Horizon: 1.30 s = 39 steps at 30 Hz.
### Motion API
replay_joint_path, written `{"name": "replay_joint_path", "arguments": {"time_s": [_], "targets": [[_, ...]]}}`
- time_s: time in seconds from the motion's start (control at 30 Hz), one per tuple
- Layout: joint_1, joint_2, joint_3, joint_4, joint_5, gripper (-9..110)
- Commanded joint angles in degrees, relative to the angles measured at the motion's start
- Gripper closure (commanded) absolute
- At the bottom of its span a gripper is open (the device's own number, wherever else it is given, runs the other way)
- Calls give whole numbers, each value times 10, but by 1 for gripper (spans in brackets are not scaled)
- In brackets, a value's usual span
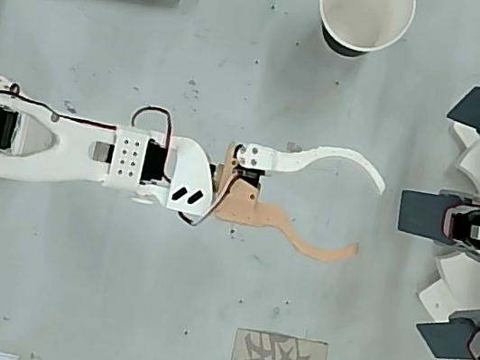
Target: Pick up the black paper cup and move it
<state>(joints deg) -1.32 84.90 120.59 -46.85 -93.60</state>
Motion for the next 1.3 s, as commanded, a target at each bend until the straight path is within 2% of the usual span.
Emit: {"name": "replay_joint_path", "arguments": {"time_s": [0.0,0.5,1.27], "targets": [[54,67,124,-54,-25,87],[53,74,134,-54,-22,87],[25,285,363,-82,10,83]]}}
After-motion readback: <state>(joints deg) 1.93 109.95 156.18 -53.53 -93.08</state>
